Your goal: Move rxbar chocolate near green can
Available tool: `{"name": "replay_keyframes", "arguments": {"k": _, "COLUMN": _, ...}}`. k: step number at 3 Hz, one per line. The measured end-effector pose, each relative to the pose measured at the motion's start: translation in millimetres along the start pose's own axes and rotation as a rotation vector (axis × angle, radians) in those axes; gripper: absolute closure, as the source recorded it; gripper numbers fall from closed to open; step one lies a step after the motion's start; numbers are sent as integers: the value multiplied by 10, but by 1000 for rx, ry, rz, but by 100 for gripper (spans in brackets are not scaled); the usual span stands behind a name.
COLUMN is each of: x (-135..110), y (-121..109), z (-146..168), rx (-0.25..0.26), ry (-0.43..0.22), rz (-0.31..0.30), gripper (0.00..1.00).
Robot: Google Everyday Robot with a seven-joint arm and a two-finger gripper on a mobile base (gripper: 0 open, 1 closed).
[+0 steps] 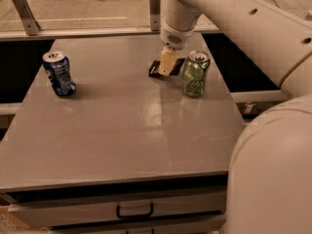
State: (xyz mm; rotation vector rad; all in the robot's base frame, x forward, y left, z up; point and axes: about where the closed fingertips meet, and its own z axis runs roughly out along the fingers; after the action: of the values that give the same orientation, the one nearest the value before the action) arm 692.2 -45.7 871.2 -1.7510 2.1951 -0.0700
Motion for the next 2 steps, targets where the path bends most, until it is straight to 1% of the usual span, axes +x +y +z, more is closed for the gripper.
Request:
{"name": "replay_keyframes", "arguments": {"k": 1, "x": 2, "y": 3, "z": 13, "rx": -5, "ry": 5, "rz": -2, "gripper": 13}}
{"name": "replay_keyframes", "arguments": {"k": 2, "x": -7, "y": -18, "z": 7, "rx": 0, "ry": 6, "rz": -2, "gripper": 0}}
